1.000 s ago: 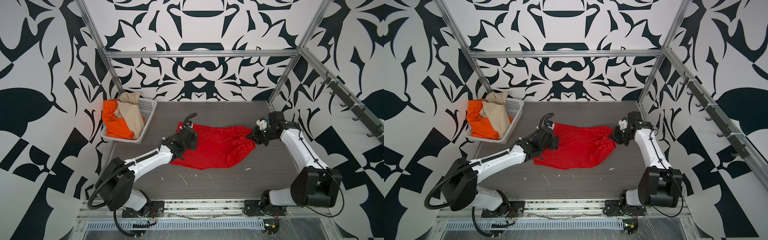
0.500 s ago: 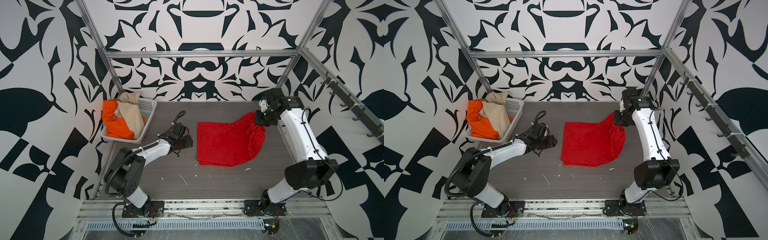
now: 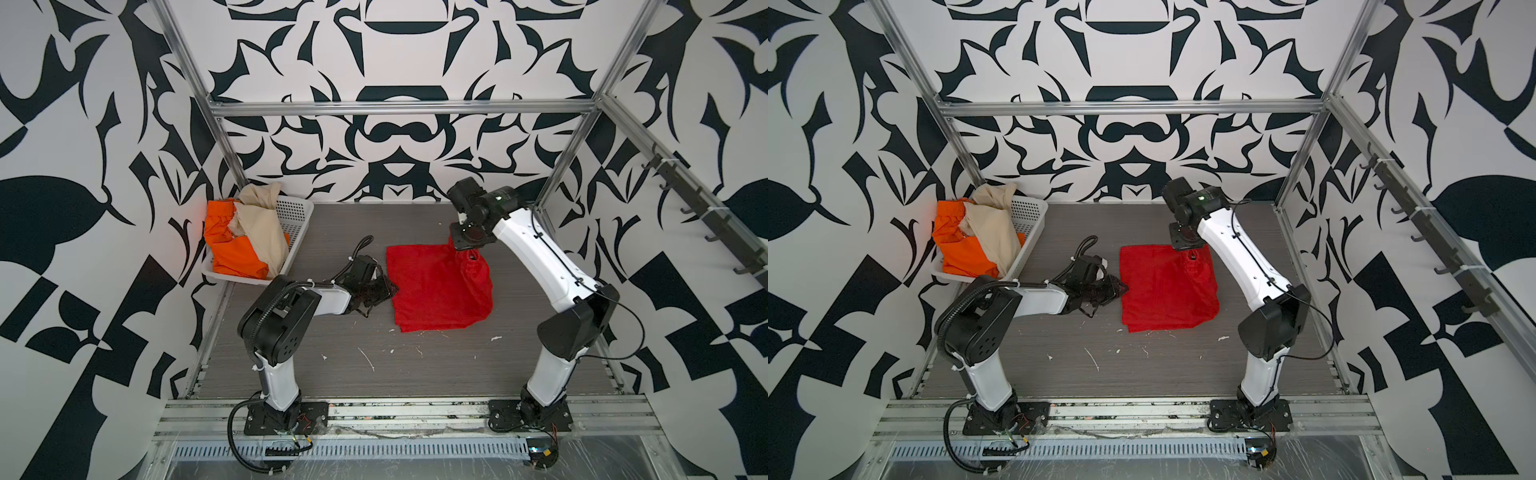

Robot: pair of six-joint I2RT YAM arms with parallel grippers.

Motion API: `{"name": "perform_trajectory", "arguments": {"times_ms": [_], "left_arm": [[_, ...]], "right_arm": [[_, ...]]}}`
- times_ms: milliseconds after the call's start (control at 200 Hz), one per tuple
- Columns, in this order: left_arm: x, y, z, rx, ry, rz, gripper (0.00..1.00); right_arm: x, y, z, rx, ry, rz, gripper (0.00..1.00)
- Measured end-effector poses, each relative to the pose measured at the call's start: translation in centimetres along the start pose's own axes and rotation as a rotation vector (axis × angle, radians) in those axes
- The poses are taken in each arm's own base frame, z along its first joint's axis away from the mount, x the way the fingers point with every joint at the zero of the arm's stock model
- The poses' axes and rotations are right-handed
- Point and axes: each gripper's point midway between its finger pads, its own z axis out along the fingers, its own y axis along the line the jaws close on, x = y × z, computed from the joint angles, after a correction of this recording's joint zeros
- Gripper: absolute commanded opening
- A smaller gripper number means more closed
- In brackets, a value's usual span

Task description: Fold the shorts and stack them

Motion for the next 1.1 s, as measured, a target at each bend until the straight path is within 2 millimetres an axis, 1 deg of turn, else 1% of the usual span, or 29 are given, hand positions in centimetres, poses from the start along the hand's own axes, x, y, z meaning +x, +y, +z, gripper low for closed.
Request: {"name": "perform_trajectory", "arguments": {"times_ms": [155, 310, 515, 650, 765, 850, 915, 950, 1000, 1085, 1100], "left_arm": [[0.0, -0.3, 0.4, 0.009, -0.010, -0.004, 0.34], [0.0, -0.2, 0.4, 0.002, -0.018, 0.000, 0.34], [-0.2, -0.1, 0.4, -0.010, -0.030, 0.012, 0.34], [-0.2, 0.0, 0.4, -0.016, -0.037, 0.020, 0.35], [-0.3, 0.0, 0.3, -0.019, -0.040, 0.024, 0.36], [-0.4, 0.0, 0.2, -0.025, -0.048, 0.027, 0.42], [-0.6, 0.2, -0.2, -0.038, -0.059, 0.032, 0.49], [-0.6, 0.4, -0.6, -0.053, -0.070, 0.032, 0.52], [-0.6, 0.9, -1.3, -0.076, -0.081, 0.029, 0.55], [-0.5, 2.1, -3.1, -0.132, -0.099, 0.019, 0.57], [-0.4, 2.3, -3.6, -0.144, -0.104, 0.017, 0.58]], "right_arm": [[0.3, 3.6, 0.8, -0.012, 0.011, -0.048, 0.11], [1.0, 6.9, 2.8, -0.046, 0.049, -0.077, 0.14], [1.8, 11.6, 6.7, -0.186, 0.099, -0.051, 0.14], [3.4, 14.2, 9.4, -0.288, 0.141, -0.017, 0.14], [4.4, 16.0, 11.7, -0.352, 0.169, 0.009, 0.16], [5.3, 17.4, 13.5, -0.407, 0.191, 0.029, 0.22], [6.0, 18.3, 14.6, -0.445, 0.208, 0.049, 0.32], [6.2, 18.4, 15.1, -0.453, 0.211, 0.055, 0.39], [6.4, 18.6, 15.4, -0.475, 0.222, 0.078, 0.46], [6.0, 19.2, 15.3, -0.513, 0.210, 0.087, 0.48], [5.9, 19.3, 15.1, -0.521, 0.206, 0.088, 0.50]]}}
